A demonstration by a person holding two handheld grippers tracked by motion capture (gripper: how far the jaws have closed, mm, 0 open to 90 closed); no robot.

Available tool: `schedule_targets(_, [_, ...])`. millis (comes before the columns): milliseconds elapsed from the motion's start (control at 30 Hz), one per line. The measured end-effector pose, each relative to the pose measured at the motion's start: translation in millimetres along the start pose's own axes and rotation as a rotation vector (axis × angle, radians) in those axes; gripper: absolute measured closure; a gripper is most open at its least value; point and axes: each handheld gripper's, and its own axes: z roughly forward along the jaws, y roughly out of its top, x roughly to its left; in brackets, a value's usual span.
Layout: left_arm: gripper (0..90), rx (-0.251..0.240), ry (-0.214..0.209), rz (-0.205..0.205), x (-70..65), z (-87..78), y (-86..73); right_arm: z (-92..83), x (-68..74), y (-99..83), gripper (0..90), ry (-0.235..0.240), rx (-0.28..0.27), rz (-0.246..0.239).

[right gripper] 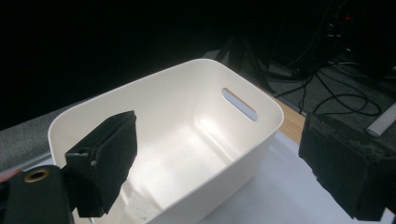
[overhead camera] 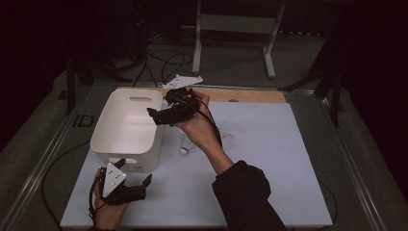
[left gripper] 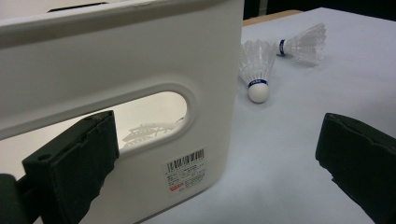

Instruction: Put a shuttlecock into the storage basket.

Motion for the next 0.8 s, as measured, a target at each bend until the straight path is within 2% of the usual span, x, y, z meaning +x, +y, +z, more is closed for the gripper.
schedule_targets(400, [0.1,0.004,-0.001,0.003,0.1,0.1,0.0,-10.9,-16.8,-0.6,11.5,-0.044,0.014,-0.007])
schedule_targets(800, [0.1,0.005,0.001,0.004,0.3,0.1,-0.2,-19.0,-32.8,-10.0,11.0,-0.078,0.024,-0.007])
